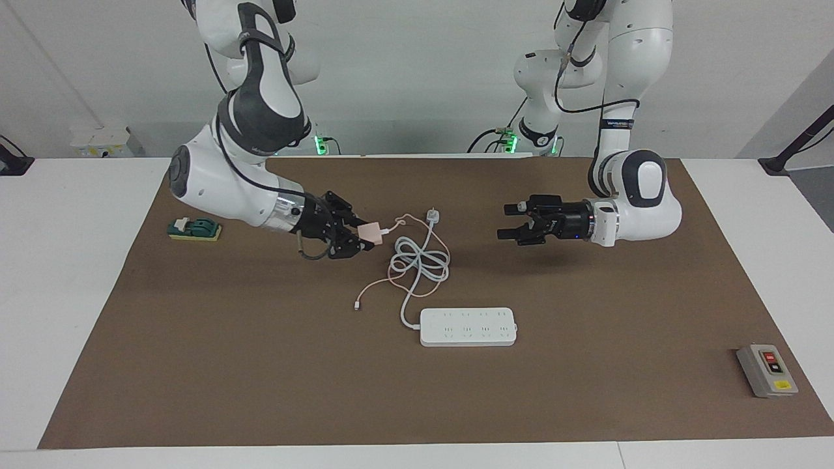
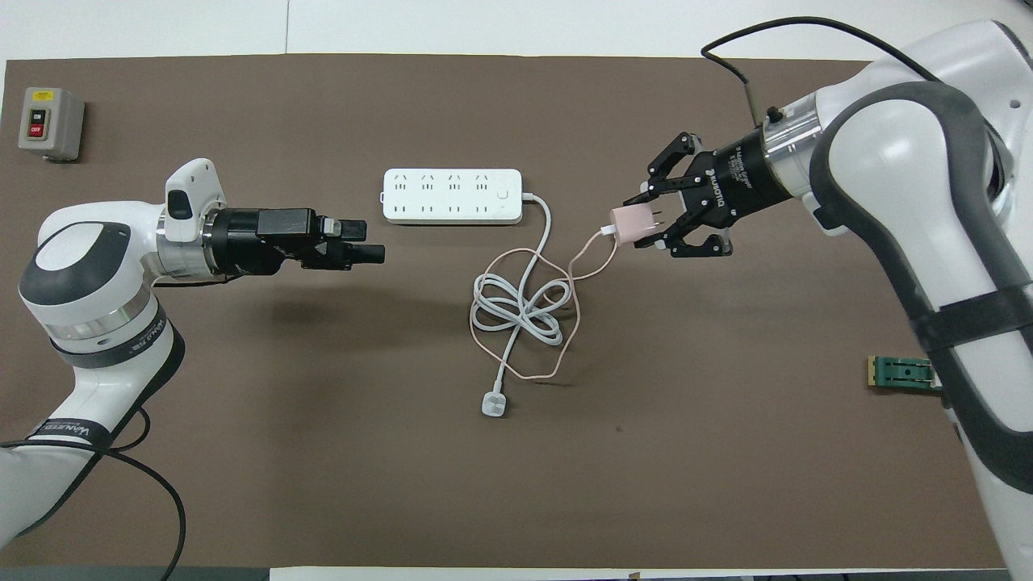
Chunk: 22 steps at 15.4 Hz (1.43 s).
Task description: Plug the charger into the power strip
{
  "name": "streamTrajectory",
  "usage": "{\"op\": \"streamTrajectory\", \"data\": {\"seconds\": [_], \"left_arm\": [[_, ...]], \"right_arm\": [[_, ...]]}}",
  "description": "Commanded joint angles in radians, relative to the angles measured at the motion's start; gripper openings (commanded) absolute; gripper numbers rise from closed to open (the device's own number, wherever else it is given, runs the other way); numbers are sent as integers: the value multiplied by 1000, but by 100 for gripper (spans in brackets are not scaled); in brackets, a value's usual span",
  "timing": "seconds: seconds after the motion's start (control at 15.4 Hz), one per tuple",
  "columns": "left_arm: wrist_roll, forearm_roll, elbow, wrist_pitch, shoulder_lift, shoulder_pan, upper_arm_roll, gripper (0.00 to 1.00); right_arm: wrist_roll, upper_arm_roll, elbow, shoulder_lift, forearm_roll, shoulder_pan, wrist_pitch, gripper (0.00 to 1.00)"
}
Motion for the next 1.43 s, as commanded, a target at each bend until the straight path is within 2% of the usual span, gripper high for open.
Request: {"op": "streamTrajectory", "data": {"seconds": [0.0, 0.26, 0.39, 0.59, 1.04, 1.37], "left_arm": [[52, -25, 0, 22, -3, -24, 7, 100], [101, -21, 60, 13, 40, -26, 9, 100], [106, -14, 90, -33, 68, -18, 9, 100], [152, -19, 101, -56, 91, -23, 9, 100], [215, -25, 101, -49, 111, -24, 7, 100], [116, -28, 95, -46, 112, -14, 9, 99]], "right_arm": [[40, -3, 15, 12, 22, 60, 61, 0], [138, -3, 12, 23, 22, 140, 184, 0], [164, -1, 13, 38, 25, 171, 239, 0], [184, -3, 21, 64, 78, 214, 300, 0], [239, -3, 116, 141, 69, 245, 317, 0], [244, -3, 116, 144, 72, 245, 314, 0]]}}
